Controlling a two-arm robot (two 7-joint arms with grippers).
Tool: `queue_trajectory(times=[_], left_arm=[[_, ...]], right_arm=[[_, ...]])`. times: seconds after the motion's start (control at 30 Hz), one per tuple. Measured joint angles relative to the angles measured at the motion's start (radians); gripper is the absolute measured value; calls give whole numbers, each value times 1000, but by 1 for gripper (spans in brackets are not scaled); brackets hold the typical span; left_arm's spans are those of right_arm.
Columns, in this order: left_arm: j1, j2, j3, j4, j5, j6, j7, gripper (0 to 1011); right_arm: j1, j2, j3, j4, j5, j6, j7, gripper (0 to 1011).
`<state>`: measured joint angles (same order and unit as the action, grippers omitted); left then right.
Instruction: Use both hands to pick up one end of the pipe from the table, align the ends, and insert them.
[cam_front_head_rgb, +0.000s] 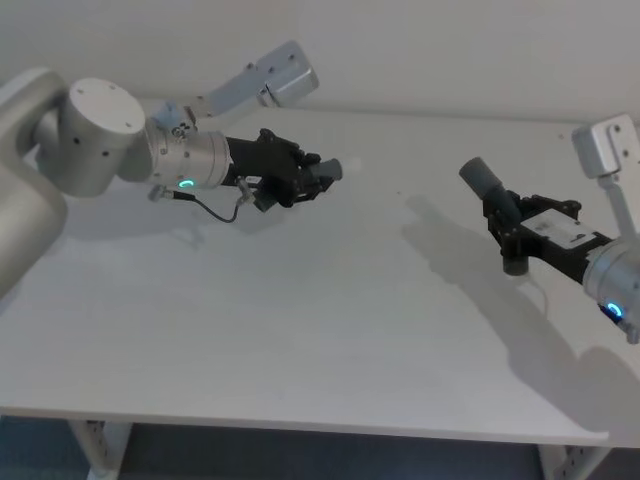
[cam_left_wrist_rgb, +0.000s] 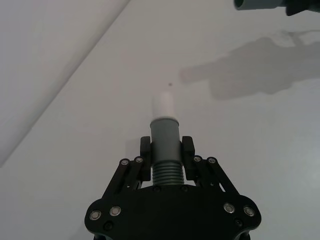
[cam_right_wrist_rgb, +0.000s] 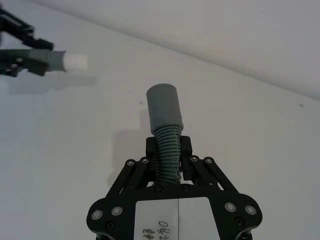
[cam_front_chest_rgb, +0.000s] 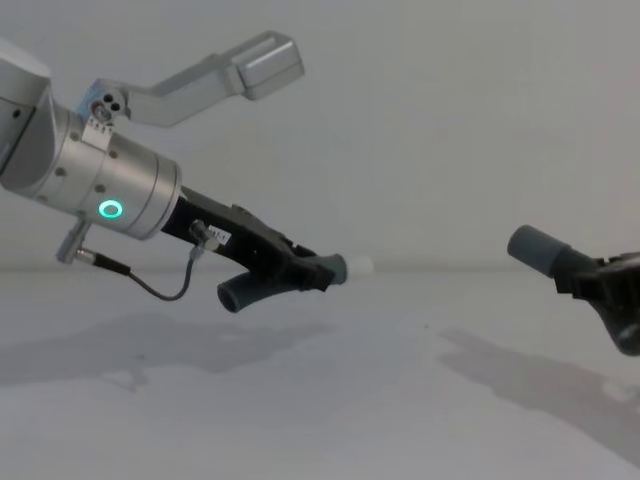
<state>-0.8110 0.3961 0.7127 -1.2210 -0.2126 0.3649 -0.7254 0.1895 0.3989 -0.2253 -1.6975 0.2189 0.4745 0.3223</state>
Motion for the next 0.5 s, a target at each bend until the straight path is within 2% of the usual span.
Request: queue_trajectory(times=[0.5], left_arm=[[-70, 16, 49, 58, 7, -155, -143, 348]], right_arm=[[25, 119, -11, 47, 54, -152, 226, 260]])
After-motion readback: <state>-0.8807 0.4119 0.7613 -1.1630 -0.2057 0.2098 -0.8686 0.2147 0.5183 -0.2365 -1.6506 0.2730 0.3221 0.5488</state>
